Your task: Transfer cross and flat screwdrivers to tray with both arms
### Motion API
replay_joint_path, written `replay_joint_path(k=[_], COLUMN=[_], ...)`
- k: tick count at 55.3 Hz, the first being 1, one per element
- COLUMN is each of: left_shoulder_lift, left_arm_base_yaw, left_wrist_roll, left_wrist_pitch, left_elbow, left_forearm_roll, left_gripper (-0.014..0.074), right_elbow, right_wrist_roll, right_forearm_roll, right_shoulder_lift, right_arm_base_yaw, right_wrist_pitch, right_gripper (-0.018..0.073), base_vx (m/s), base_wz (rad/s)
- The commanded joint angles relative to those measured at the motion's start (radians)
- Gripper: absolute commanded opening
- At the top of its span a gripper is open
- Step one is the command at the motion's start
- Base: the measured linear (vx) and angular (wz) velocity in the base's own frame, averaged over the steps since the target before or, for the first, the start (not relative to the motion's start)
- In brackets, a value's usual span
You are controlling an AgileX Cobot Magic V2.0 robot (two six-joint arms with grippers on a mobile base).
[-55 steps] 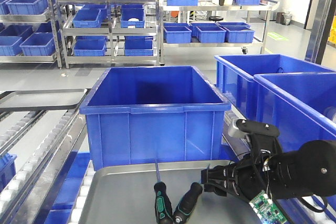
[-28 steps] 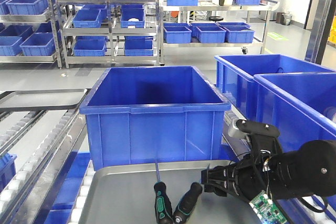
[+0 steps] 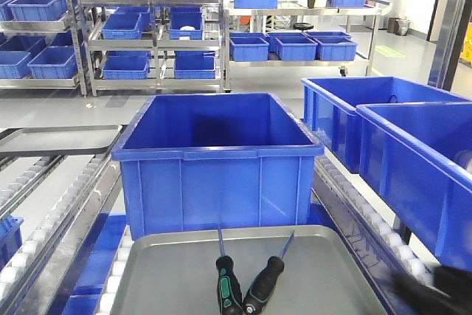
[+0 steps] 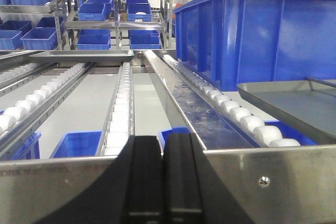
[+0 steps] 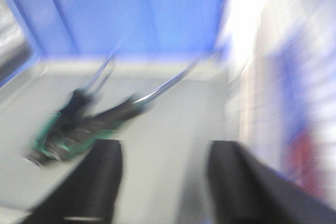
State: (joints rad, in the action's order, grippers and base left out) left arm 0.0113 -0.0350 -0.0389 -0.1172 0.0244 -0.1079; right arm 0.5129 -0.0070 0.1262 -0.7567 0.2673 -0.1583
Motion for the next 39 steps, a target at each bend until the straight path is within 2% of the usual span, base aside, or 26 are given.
replay_joint_path(k=[1, 8, 15, 20, 24, 27, 39], left_shoulder_lift=[0.013, 0.013, 0.013, 0.013, 0.014, 0.013, 0.012], left_arm_base_yaw=[0.003, 0.003, 0.003, 0.003, 0.003, 0.003, 0.003], left_wrist_roll=[0.008, 0.008, 0.008, 0.008, 0.008, 0.008, 0.008], left_wrist_pitch=[0.072, 0.072, 0.072, 0.072, 0.071, 0.070, 0.070], left_elbow=[-0.023, -0.023, -0.023, -0.023, -0.023, -0.023, -0.023], left_forearm_roll=[-0.001, -0.001, -0.001, -0.001, -0.001, -0.001, -0.001], left_gripper=[-0.0006, -0.0006, -0.0006, -0.0006, -0.0006, -0.0006, -0.0006], right_elbow=[-0.086, -0.254, -0.407, -0.501, -0.558, -0.550, -0.551], right_wrist_roll=[-0.022, -0.023, -0.020, 0.028, 0.088, 0.131, 0.132], right_forearm_roll=[-0.038, -0.058, -0.179, -0.212, -0.210, -0.209, -0.208], right_shoulder_lift=[0.160, 0.441, 0.668, 0.785, 0.764, 0.776, 0.773], right_arm_base_yaw=[-0.086, -0.220, -0.259, -0.259, -0.255, -0.253, -0.238], right_wrist_pitch=[0.097, 0.096, 0.096, 0.098, 0.158, 0.087, 0.089], right_gripper=[0.0278, 0.0127, -0.0015, -0.0013, -0.0011, -0.0011, -0.0011], base_vx=[0.00, 0.00, 0.00, 0.00, 0.00, 0.00, 0.00], base_wz=[0.00, 0.00, 0.00, 0.00, 0.00, 0.01, 0.00])
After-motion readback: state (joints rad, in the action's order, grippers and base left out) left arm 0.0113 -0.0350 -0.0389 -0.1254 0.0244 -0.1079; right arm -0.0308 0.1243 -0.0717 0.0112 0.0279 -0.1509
